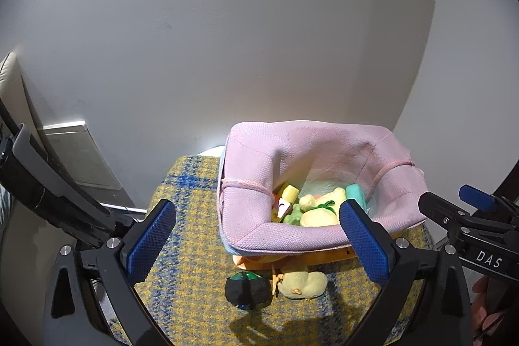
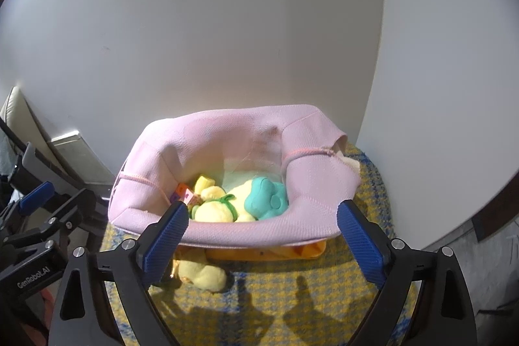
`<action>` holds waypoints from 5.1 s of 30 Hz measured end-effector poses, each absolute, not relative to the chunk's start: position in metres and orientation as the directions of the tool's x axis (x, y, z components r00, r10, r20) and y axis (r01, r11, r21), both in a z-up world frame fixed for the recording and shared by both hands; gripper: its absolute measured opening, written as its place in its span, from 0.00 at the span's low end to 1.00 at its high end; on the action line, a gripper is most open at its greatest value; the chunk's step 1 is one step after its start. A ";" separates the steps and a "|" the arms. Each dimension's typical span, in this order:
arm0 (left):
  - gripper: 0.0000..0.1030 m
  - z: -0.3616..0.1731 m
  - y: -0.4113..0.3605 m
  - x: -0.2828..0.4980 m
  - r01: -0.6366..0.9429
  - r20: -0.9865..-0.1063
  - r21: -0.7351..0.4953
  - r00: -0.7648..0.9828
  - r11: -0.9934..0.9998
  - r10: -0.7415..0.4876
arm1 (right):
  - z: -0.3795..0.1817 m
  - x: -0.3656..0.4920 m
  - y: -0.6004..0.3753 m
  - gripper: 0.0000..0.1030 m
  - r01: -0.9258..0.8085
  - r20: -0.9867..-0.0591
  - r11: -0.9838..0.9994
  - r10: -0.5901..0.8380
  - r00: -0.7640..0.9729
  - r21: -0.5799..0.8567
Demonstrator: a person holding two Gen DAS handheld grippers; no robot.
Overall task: Organize objects
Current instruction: 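Withdraw both tools from the basket toward the black ball and chick, then grasp the black-and-green ball with the left tool, then lift the ball with the left tool while the right tool grasps the yellow chick plush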
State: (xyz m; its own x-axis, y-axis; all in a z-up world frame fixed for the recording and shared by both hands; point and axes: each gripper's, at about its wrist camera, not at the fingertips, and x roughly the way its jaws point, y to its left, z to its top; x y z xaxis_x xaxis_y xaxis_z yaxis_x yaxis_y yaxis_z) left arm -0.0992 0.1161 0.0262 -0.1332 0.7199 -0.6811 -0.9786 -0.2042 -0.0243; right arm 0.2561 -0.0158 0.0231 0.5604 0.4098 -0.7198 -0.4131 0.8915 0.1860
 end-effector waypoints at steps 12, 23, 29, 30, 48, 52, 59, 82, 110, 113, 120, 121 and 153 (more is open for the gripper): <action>1.00 0.012 0.094 -0.115 -0.974 -0.686 -0.030 -0.144 -0.225 0.713 | 0.015 0.234 -0.012 0.91 -0.417 -0.714 0.890 0.413 0.565 0.185; 1.00 -0.014 0.084 -0.113 -0.976 -0.699 0.011 -0.162 -0.215 0.697 | -0.005 0.216 -0.008 0.91 -0.418 -0.715 0.893 0.403 0.571 0.169; 1.00 -0.040 0.079 -0.116 -0.975 -0.724 0.029 -0.171 -0.219 0.668 | -0.027 0.206 -0.004 0.91 -0.410 -0.721 0.895 0.400 0.566 0.175; 1.00 -0.046 0.079 -0.117 -0.975 -0.725 0.034 -0.175 -0.219 0.666 | -0.031 0.205 -0.003 0.91 -0.409 -0.721 0.895 0.400 0.565 0.176; 1.00 -0.114 0.090 -0.111 -0.986 -0.779 0.059 -0.143 -0.157 0.610 | -0.094 0.200 -0.002 0.91 -0.376 -0.760 0.909 0.371 0.533 0.180; 0.99 -0.125 0.094 -0.111 -0.987 -0.791 0.057 -0.135 -0.148 0.596 | -0.106 0.203 -0.002 0.91 -0.372 -0.776 0.911 0.364 0.516 0.180; 0.99 -0.143 0.105 -0.111 -0.989 -0.815 0.034 -0.111 -0.143 0.569 | -0.117 0.209 -0.005 0.91 -0.359 -0.787 0.915 0.355 0.505 0.183; 0.63 -0.163 0.104 -0.099 -0.997 -0.837 -0.005 -0.039 -0.079 0.546 | -0.125 0.214 -0.008 0.91 -0.353 -0.802 0.918 0.344 0.489 0.179; 0.64 -0.158 0.070 -0.128 -0.993 -0.829 -0.001 -0.066 -0.120 0.555 | -0.110 0.185 0.021 0.91 -0.424 -0.792 0.895 0.356 0.496 0.136; 0.78 -0.153 0.069 -0.122 -0.995 -0.831 -0.007 -0.050 -0.100 0.554 | -0.109 0.187 0.019 0.91 -0.311 -0.794 0.941 0.292 0.533 0.137; 0.80 -0.155 0.064 -0.127 -0.995 -0.832 -0.009 -0.050 -0.104 0.553 | -0.109 0.186 0.019 0.91 -0.314 -0.795 0.940 0.293 0.532 0.136; 0.80 -0.157 0.064 -0.128 -0.994 -0.833 -0.010 -0.050 -0.105 0.551 | -0.109 0.186 0.020 0.91 -0.315 -0.795 0.939 0.292 0.531 0.135; 0.59 -0.160 0.054 -0.145 -0.992 -0.833 -0.039 -0.034 -0.120 0.552 | -0.112 0.190 0.042 0.91 -0.334 -0.812 0.933 0.298 0.502 0.136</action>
